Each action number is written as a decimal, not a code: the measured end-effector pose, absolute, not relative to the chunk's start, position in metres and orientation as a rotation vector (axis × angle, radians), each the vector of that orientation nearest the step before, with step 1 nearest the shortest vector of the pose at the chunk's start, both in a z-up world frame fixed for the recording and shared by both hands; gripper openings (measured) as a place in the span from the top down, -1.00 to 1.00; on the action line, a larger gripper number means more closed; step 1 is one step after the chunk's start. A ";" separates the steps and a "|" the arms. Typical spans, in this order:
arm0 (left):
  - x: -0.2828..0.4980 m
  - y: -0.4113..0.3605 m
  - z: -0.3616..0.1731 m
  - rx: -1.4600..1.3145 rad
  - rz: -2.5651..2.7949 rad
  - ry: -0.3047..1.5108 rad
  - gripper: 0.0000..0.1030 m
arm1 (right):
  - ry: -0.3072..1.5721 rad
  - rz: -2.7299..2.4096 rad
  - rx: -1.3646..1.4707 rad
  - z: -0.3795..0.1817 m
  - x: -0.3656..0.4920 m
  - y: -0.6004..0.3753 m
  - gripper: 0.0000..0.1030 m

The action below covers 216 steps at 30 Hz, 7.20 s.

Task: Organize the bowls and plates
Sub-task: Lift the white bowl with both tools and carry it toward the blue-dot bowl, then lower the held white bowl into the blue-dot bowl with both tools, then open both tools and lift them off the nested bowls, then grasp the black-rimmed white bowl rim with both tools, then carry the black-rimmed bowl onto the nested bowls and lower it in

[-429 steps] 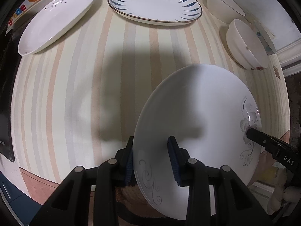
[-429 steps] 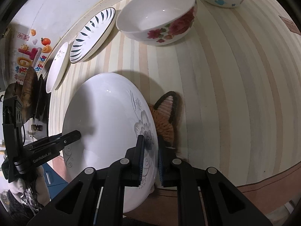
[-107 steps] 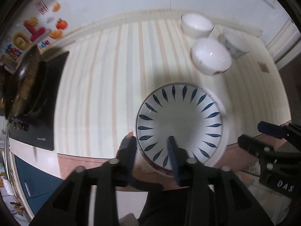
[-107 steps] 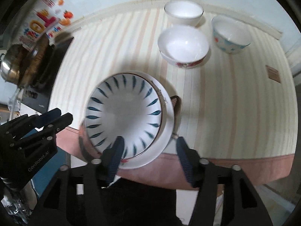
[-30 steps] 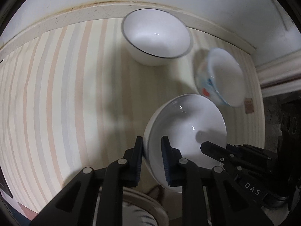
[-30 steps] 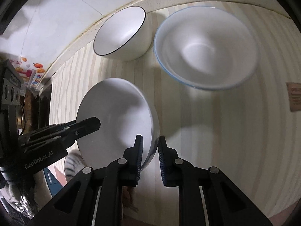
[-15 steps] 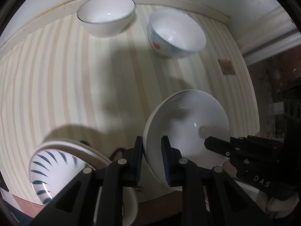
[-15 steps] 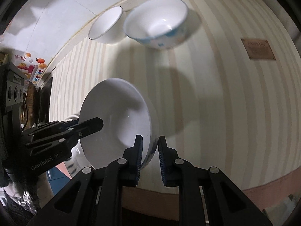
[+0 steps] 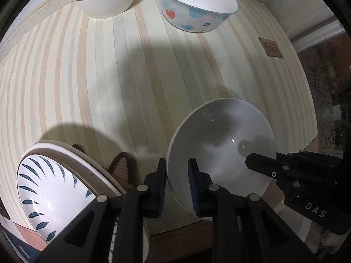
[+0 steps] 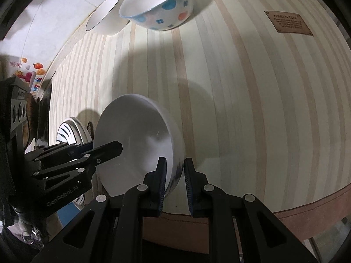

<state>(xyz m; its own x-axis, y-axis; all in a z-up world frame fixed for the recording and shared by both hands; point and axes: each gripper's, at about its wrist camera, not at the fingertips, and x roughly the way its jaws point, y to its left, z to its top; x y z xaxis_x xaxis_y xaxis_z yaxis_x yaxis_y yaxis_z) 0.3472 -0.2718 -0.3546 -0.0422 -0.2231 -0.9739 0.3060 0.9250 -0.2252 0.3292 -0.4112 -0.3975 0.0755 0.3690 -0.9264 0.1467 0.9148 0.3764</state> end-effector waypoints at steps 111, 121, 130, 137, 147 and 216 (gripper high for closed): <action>0.347 -0.284 -0.315 0.168 -0.488 1.601 0.66 | 1.504 0.132 0.510 -0.349 0.316 -0.419 0.71; 0.347 -0.286 -0.323 0.181 -0.473 1.605 0.66 | 1.513 0.121 0.498 -0.353 0.320 -0.418 0.71; 0.346 -0.286 -0.327 0.184 -0.462 1.612 0.66 | 1.515 0.113 0.513 -0.357 0.320 -0.420 0.71; 0.346 -0.286 -0.328 0.187 -0.459 1.613 0.66 | 1.519 0.115 0.508 -0.358 0.321 -0.420 0.71; 0.345 -0.284 -0.327 0.171 -0.458 1.621 0.66 | 1.537 0.125 0.497 -0.357 0.324 -0.420 0.71; 0.465 -0.217 -0.232 -0.095 -0.369 1.389 0.62 | 1.330 0.213 0.333 -0.270 0.489 -0.396 0.77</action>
<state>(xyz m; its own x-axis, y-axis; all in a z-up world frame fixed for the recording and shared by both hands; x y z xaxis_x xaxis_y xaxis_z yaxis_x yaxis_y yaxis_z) 0.4645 -0.2168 -0.2319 0.1340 -0.3097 -0.9413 0.1988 0.9390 -0.2807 0.4890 -0.3962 -0.2701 0.2296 0.3393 -0.9122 0.0368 0.9336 0.3565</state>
